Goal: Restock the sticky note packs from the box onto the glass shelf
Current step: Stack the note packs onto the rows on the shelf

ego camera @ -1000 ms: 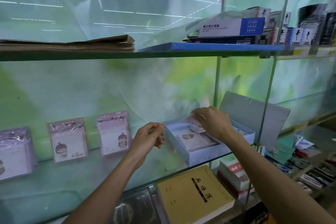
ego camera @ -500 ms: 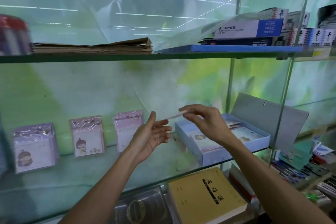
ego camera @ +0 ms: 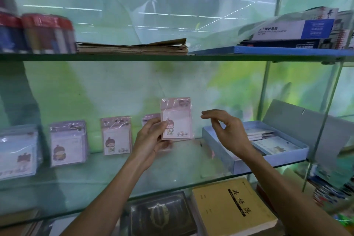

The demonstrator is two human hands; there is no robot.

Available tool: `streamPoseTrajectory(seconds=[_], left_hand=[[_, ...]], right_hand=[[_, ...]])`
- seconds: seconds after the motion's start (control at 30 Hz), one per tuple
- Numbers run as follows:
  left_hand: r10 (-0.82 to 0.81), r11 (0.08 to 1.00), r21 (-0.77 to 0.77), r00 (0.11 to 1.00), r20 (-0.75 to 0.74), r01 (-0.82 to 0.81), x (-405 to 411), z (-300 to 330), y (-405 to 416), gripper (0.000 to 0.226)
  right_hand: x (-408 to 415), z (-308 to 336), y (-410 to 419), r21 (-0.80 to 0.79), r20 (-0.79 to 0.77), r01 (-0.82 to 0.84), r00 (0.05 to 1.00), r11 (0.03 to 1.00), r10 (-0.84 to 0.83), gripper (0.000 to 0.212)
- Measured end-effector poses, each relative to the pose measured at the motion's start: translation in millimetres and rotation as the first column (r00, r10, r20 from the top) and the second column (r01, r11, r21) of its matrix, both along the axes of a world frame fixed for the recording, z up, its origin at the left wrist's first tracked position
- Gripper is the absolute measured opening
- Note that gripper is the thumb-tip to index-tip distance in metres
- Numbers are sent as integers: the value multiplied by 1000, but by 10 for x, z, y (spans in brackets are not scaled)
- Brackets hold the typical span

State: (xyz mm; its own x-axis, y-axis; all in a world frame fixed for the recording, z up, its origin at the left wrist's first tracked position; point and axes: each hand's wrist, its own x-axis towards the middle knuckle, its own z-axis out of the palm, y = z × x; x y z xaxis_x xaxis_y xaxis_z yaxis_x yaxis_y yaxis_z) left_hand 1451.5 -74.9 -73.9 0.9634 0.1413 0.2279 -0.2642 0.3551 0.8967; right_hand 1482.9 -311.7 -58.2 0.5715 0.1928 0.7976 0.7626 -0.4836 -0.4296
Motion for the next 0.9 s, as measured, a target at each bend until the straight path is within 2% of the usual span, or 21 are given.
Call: streamPoseTrajectory(seconds=[0.17,0.27,0.4,0.53,0.63,0.73,0.9], left_hand=[[32,997,71,999,8,-33,-106,-5,147,28],[74,981,180,997,28,-78,-230,-50,256,19],[166,926,333,984,60,-176,-385,-123,524,17],[223,906,355,973,66,-232,-545,-131,853,16],[274,868,411,959,74,-279,-657,-153,1145,15],[365,767,525,924,113,-367,-739,-198,1442,11],[443,684,583,885,145,-438,-848,-233,1757,11]], right_hand=[[21,89,255,166,-206,-41,976,985,76,19],[21,170,485,200,-260,-88,955,976,139,16],[-46,289,881,79,-243,-182,950,980,196,12],[-112,394,1336,-117,-223,-222,956,968,192,11],[-128,425,1700,-167,-215,-214,960,962,176,12],[-102,408,2067,-239,-204,-182,970,954,134,15],[-37,366,2469,-339,-158,-103,986,935,51,19]])
